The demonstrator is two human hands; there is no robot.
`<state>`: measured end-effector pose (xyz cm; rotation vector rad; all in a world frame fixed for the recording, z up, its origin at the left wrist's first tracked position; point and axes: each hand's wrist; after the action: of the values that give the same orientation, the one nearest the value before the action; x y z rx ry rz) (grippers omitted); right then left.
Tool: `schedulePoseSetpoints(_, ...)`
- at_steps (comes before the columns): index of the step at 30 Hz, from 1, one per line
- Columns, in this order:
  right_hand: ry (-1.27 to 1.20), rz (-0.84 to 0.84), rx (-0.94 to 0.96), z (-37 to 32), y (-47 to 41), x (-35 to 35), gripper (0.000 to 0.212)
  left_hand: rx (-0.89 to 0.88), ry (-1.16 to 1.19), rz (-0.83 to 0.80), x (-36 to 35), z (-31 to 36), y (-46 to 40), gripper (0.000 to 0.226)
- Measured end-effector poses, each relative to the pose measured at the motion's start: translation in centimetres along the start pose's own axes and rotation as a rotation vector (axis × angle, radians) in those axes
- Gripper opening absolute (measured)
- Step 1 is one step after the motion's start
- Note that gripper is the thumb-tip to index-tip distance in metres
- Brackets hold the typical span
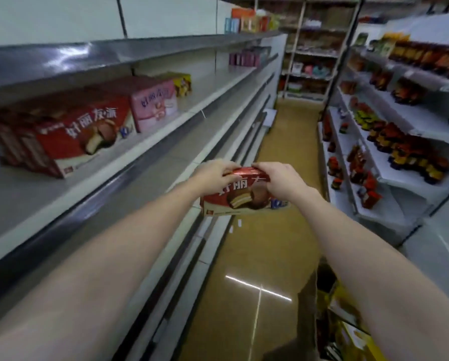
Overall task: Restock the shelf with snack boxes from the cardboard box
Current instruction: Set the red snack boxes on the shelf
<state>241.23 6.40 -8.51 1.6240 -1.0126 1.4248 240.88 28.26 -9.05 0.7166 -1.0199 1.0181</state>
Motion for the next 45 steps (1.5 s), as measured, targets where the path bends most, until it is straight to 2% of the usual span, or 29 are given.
schedulePoseSetpoints(8, -0.008, 0.198, 0.252, -6.6, -4.0, 4.8, 0.056, 0.242, -0.136, 0.237, 7.6, -1.0, 6.3, 0.043)
schedulePoseSetpoints(13, -0.049, 0.358, 0.466, -11.3, -5.4, 6.5, 0.051, 0.358, -0.246, 0.346, 11.5, -1.3, 11.6, 0.047)
schedulePoseSetpoints(19, -0.015, 0.463, 0.586, -16.8, -6.5, 7.1, 0.055, 0.492, -0.367, 0.43, 14.2, -2.3, 17.5, 0.047)
schedulePoseSetpoints(25, -0.083, 0.465, 0.663, -23.6, -6.3, 7.2, 0.057, 0.635, -0.287, 0.505, 15.3, -3.8, 22.7, 0.046)
schedulePoseSetpoints(32, -0.099, 0.482, 0.718, -29.0, -7.1, 6.5, 0.058, 0.668, -0.164, 0.578, 15.6, -6.4, 26.2, 0.045)
schedulePoseSetpoints(36, -0.046, 0.302, 0.715, -30.3, -8.4, 5.0, 0.061, 0.764, -0.176, 0.494, 14.0, -8.3, 25.9, 0.047)
schedulePoseSetpoints(38, -0.012, 0.234, 0.722, -30.7, -9.3, 4.4, 0.065, 0.791, -0.186, 0.505, 13.3, -9.2, 25.7, 0.052)
schedulePoseSetpoints(45, -0.004, 0.258, 0.716, -31.1, -11.6, 4.0, 0.07, 0.753, -0.328, 0.426, 15.0, -10.0, 25.2, 0.061)
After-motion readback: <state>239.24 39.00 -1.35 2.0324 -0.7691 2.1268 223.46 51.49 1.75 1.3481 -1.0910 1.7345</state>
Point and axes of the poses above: each hand's wrist, its own y-axis away from the middle knuckle, its own x-axis out of the back of the hand, z = x × y, and after that the axes turned 12 degrees about -z, right-handed
